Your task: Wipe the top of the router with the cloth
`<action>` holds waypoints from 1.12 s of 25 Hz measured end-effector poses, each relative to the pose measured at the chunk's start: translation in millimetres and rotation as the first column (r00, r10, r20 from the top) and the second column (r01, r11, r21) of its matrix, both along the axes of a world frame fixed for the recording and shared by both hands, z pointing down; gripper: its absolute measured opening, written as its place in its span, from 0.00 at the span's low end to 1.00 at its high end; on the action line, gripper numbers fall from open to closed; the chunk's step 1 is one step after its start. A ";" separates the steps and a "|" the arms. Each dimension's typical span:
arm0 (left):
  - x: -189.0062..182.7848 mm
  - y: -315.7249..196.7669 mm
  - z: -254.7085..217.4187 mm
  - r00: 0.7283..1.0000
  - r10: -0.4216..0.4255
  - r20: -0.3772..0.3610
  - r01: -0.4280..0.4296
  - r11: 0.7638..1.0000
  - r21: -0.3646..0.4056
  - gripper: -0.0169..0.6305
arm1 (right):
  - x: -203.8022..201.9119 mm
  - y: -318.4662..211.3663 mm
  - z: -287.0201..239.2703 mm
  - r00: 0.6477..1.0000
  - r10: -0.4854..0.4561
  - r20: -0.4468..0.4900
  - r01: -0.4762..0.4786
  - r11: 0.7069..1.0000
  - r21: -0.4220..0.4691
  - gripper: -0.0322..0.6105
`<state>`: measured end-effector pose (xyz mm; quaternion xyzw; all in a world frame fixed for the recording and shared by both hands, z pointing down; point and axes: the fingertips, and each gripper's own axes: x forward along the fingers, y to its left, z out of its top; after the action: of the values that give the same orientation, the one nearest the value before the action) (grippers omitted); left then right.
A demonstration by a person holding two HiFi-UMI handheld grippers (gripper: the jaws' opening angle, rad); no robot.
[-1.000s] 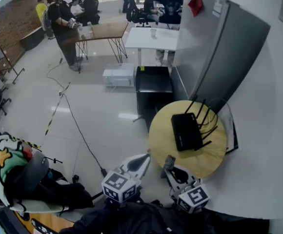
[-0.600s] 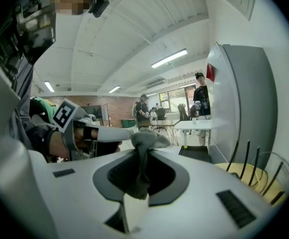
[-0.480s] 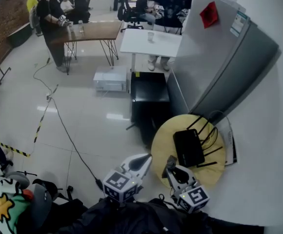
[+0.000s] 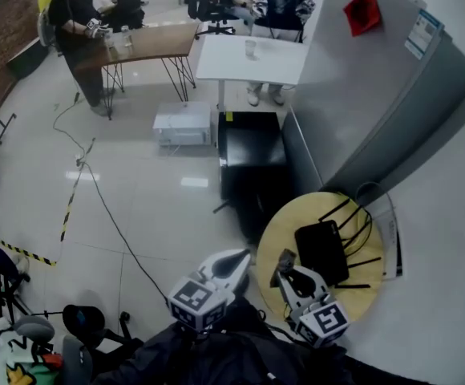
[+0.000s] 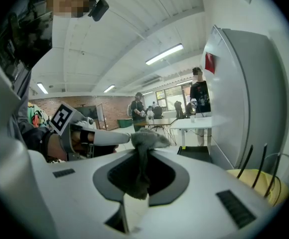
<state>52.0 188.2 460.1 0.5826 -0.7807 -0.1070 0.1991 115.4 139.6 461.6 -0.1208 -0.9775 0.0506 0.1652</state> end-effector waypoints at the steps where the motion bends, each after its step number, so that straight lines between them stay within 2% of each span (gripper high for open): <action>1: -9.4 -8.9 4.5 1.000 0.010 0.002 -0.010 1.000 -0.010 0.03 | -8.1 -6.7 5.3 1.000 0.003 -0.003 -0.003 1.000 0.000 0.16; 5: -39.9 -53.8 6.6 0.997 0.075 0.009 -0.075 0.997 -0.037 0.03 | -39.0 -39.5 25.2 0.999 0.033 -0.020 -0.034 0.999 -0.041 0.16; 10: -66.3 -106.7 18.2 0.981 0.194 0.002 -0.192 0.976 -0.104 0.03 | -60.7 -79.5 36.0 0.988 0.148 -0.035 -0.150 0.984 -0.091 0.16; 14: -68.5 -145.4 23.6 0.954 0.300 -0.010 -0.299 0.946 -0.127 0.03 | -59.0 -108.5 40.6 0.965 0.257 -0.056 -0.262 0.959 -0.113 0.16; 18: -71.8 -183.9 23.8 0.913 0.407 -0.025 -0.406 0.904 -0.130 0.03 | -59.3 -137.6 44.1 0.927 0.368 -0.069 -0.375 0.918 -0.132 0.16; 21: -77.2 -211.4 26.4 0.870 0.492 -0.032 -0.492 0.861 -0.128 0.03 | -63.6 -159.1 46.9 0.887 0.453 -0.088 -0.461 0.878 -0.131 0.16; 24: -84.3 -234.4 31.6 0.814 0.579 -0.041 -0.579 0.806 -0.120 0.03 | -69.9 -175.4 52.6 0.836 0.539 -0.105 -0.549 0.828 -0.119 0.16; 26: -90.8 -247.6 34.8 0.770 0.636 -0.046 -0.637 0.762 -0.115 0.03 | -76.4 -185.9 56.6 0.790 0.601 -0.119 -0.612 0.782 -0.116 0.16; 28: -97.5 -258.6 36.2 0.716 0.697 -0.046 -0.697 0.709 -0.112 0.03 | -83.3 -196.1 60.2 0.734 0.666 -0.134 -0.679 0.724 -0.124 0.16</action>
<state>-45.5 -70.3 496.2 0.8207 -0.5084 0.0234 0.2596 32.2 -56.5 521.9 0.2308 -0.9396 0.1921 0.1641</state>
